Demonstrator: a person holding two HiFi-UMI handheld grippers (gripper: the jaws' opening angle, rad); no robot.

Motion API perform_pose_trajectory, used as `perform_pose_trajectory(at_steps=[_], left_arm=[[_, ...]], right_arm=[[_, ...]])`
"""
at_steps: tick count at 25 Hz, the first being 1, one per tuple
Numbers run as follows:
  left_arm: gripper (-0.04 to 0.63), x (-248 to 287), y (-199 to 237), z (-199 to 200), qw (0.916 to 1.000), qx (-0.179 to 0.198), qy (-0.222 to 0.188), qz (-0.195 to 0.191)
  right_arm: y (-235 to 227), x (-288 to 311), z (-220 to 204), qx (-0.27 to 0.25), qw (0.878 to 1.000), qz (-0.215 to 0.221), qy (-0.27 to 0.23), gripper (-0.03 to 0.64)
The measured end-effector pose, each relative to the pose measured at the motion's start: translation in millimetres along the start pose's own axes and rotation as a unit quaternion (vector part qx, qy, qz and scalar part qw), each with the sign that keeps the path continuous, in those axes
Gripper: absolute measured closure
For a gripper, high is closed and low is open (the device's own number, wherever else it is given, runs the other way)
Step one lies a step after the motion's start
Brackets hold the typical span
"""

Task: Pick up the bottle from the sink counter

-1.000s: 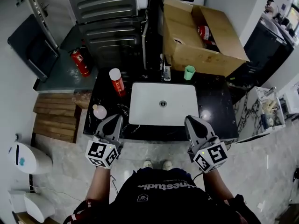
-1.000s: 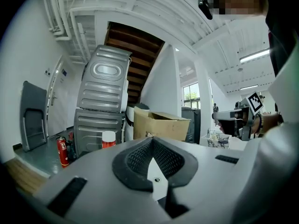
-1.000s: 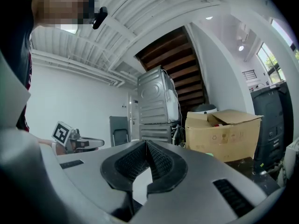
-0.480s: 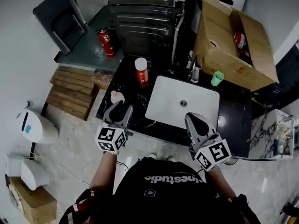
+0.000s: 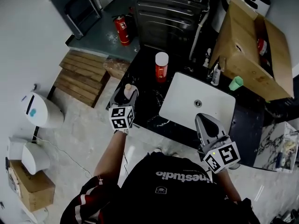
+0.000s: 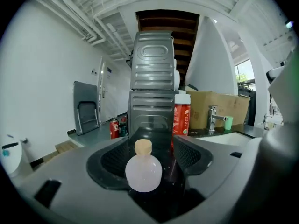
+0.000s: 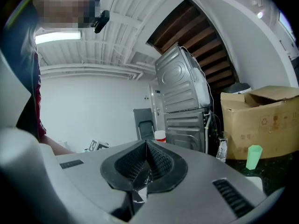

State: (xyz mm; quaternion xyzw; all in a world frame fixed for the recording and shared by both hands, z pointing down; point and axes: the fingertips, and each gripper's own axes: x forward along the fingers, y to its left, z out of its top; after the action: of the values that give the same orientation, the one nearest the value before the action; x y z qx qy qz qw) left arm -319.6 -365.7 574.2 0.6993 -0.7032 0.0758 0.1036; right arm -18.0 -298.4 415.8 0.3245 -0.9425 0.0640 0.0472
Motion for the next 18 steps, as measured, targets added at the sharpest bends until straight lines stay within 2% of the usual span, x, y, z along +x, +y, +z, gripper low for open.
perform_pose_trajectory(at_steps=[6, 7, 9, 10, 11, 18], left_arm=[[0.304, 41, 14, -24, 0.9985, -0.027, 0.033, 0.035], [0.316, 43, 16, -26, 0.9982, -0.028, 0.036, 0.04], [0.413, 45, 19, -26, 0.9978, -0.026, 0.036, 0.048], [0.448, 45, 19, -26, 0.9979, -0.024, 0.035, 0.049], [0.454, 45, 19, -26, 0.998, -0.022, 0.034, 0.048], [0.453, 39, 11, -25, 0.9992, -0.004, 0.033, 0.021]], right_arm=[[-8, 2, -8, 0.006, 1.0, -0.015, 0.013, 0.578], [-9, 2, -8, 0.006, 1.0, -0.018, 0.013, 0.578], [-13, -1, -8, 0.008, 1.0, -0.026, 0.013, 0.578], [-15, -2, -8, 0.009, 0.999, -0.03, 0.013, 0.578], [-17, -3, -8, 0.01, 0.999, -0.033, 0.012, 0.578], [-21, -14, -7, 0.014, 0.999, -0.044, 0.005, 0.578]])
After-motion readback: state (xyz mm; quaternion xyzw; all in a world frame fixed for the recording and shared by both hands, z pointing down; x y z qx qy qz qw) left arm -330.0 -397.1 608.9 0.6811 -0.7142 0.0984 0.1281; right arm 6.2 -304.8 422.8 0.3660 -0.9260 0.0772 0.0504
